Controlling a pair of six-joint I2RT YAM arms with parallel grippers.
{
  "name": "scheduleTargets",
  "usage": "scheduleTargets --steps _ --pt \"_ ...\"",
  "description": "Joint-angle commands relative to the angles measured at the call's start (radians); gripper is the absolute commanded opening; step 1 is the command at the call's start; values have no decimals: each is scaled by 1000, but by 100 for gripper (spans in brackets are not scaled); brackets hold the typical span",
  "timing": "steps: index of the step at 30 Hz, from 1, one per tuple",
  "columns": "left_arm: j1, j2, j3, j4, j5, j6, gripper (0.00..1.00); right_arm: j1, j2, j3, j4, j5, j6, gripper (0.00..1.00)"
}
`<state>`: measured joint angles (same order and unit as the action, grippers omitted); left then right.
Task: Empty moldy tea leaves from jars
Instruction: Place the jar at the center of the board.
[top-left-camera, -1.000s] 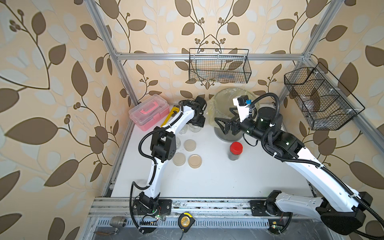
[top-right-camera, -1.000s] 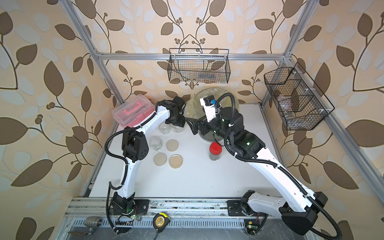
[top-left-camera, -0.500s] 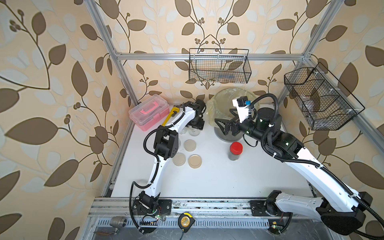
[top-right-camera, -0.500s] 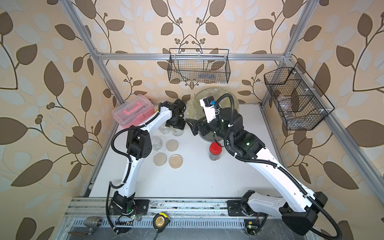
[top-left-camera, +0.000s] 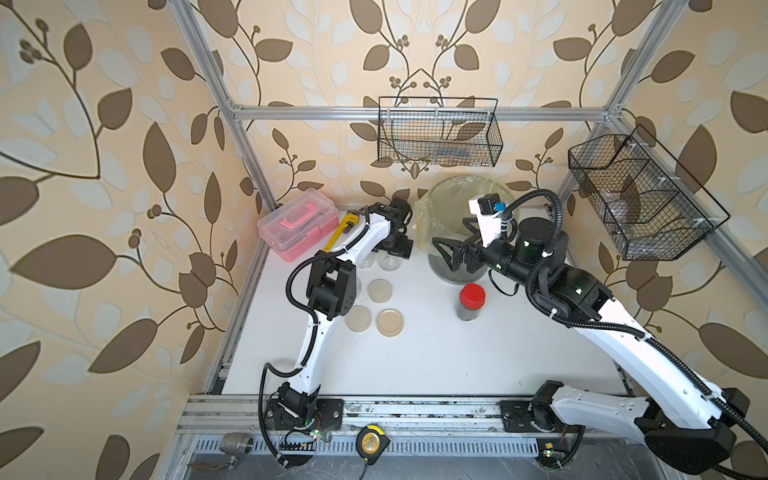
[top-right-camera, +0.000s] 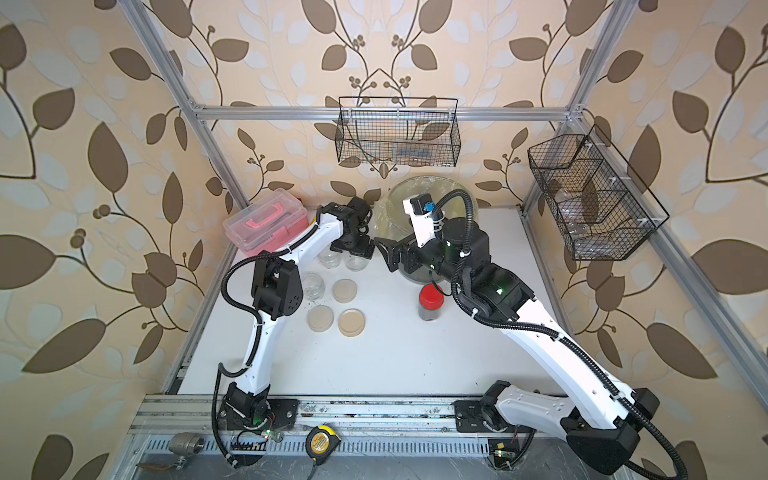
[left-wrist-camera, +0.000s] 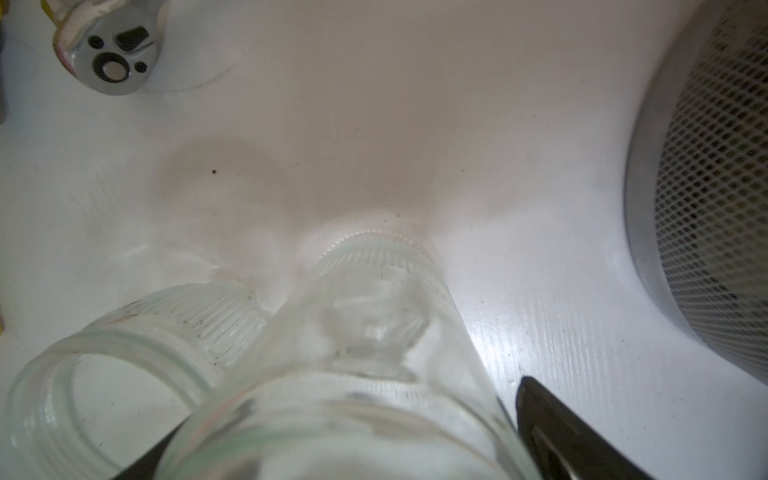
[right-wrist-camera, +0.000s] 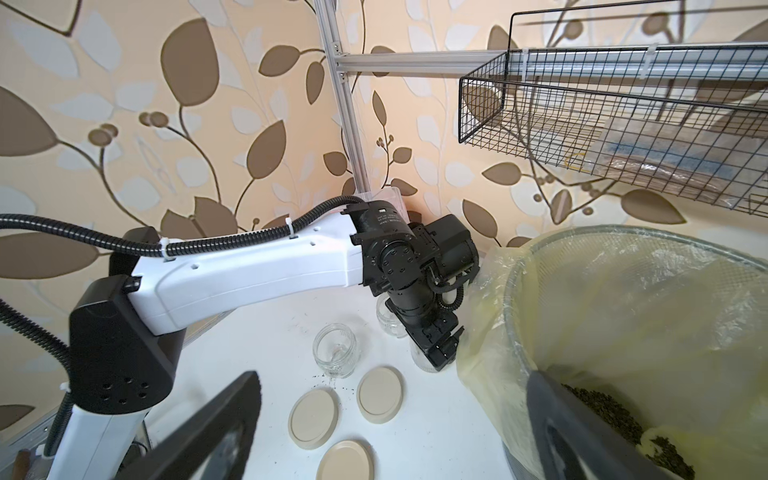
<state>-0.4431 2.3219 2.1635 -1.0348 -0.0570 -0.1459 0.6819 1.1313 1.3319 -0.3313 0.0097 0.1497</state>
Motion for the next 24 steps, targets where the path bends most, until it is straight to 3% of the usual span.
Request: scheduleTargets --steps 1,8,12,15,18,24 --pt "13 -178 -67 64 16 -20 99 5 -21 -29 3 73 14 100" --pt "12 -486 -344 250 14 -41 99 -9 -67 -85 49 203 67 100" --pt "-4 -716 -549 430 114 -60 99 -117 -132 -198 81 208 185 100" --pt "-29 -862 -715 612 186 -111 98 -296 -194 -305 120 72 328 100" --pt "-85 -933 -763 667 217 -143 97 -549 -240 -410 156 -178 498 100" --pt "-303 -845 -682 615 132 -55 99 -976 -257 -615 220 -581 739 100"
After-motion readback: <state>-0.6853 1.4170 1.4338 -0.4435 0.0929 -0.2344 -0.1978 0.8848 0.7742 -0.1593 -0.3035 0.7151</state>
